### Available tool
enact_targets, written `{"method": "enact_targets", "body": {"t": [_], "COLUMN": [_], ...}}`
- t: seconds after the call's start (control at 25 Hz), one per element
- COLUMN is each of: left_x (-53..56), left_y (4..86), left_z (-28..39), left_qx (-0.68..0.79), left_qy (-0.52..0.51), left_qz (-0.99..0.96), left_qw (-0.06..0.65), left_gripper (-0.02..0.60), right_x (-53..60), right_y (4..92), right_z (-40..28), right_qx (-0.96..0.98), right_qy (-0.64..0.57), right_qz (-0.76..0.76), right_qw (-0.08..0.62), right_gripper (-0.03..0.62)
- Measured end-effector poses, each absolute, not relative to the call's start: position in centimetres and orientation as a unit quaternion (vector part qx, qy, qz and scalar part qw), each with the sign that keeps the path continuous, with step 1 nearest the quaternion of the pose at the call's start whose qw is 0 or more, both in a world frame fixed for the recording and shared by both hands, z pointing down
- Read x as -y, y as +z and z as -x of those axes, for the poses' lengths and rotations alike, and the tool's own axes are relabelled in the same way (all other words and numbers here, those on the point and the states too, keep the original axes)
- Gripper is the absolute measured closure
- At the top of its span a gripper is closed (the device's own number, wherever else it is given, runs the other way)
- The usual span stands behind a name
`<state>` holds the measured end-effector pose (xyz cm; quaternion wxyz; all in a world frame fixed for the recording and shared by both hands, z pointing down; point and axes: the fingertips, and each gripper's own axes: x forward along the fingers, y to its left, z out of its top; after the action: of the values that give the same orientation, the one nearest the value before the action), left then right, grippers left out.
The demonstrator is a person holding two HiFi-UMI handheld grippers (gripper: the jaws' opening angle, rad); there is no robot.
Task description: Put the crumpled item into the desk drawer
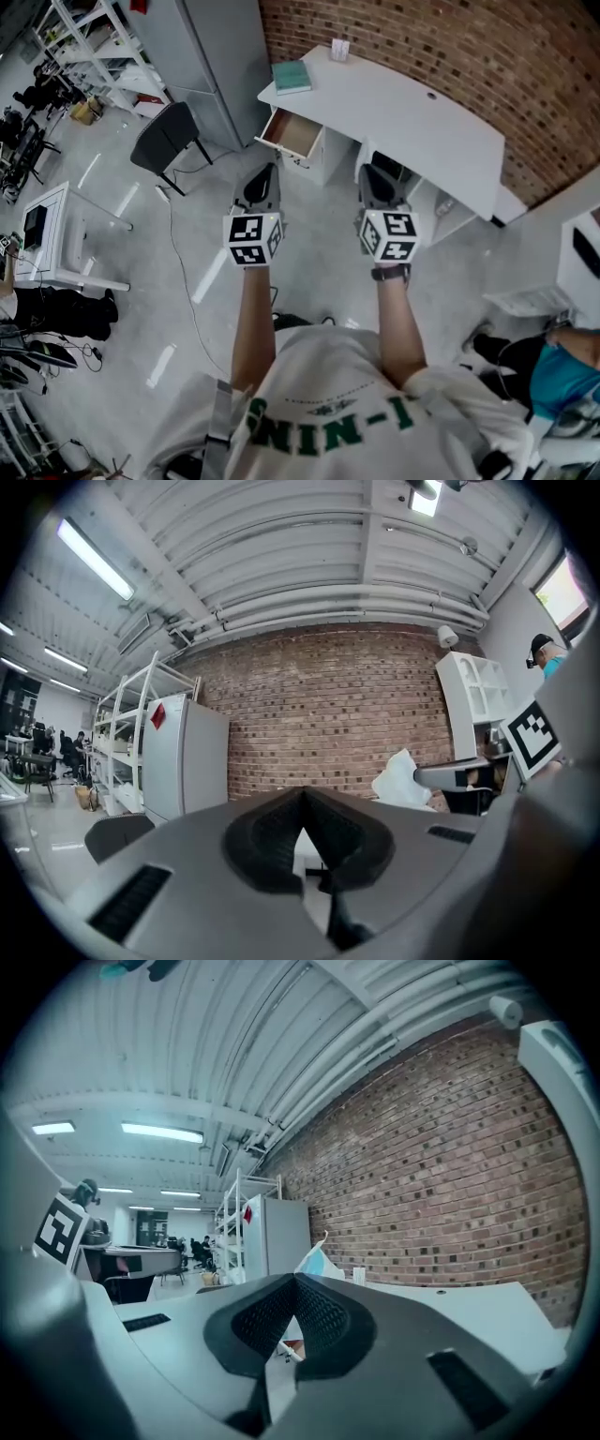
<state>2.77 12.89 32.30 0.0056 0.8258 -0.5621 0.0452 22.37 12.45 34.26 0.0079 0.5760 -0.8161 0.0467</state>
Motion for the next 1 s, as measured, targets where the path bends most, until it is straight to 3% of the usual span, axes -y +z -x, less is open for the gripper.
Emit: {"method": "enact_targets", "body": {"t": [0.44, 1.0], "left_x": [-11.2, 6.1], "left_y": [35.3, 33.5], "left_z": [-2.5, 2.4], "left_qx": [0.566, 0.549], "left_qy": [0.068, 0.050], "left_qz": [-0.821, -0.834], "left_qw": [0.027, 0.013], "left_gripper": [0.584, 0.584], "right_x": [-10.5, 6.0], "right_y": [37.6, 35.2], "right_z": [-21.6, -17.0], "right_qx": [0.825, 0.809], "right_qy": [0.094, 0.092], "right_qz": [-0.557, -0.581], "right_qw": [0.001, 0.006], "right_gripper": [0.591, 0.591]}}
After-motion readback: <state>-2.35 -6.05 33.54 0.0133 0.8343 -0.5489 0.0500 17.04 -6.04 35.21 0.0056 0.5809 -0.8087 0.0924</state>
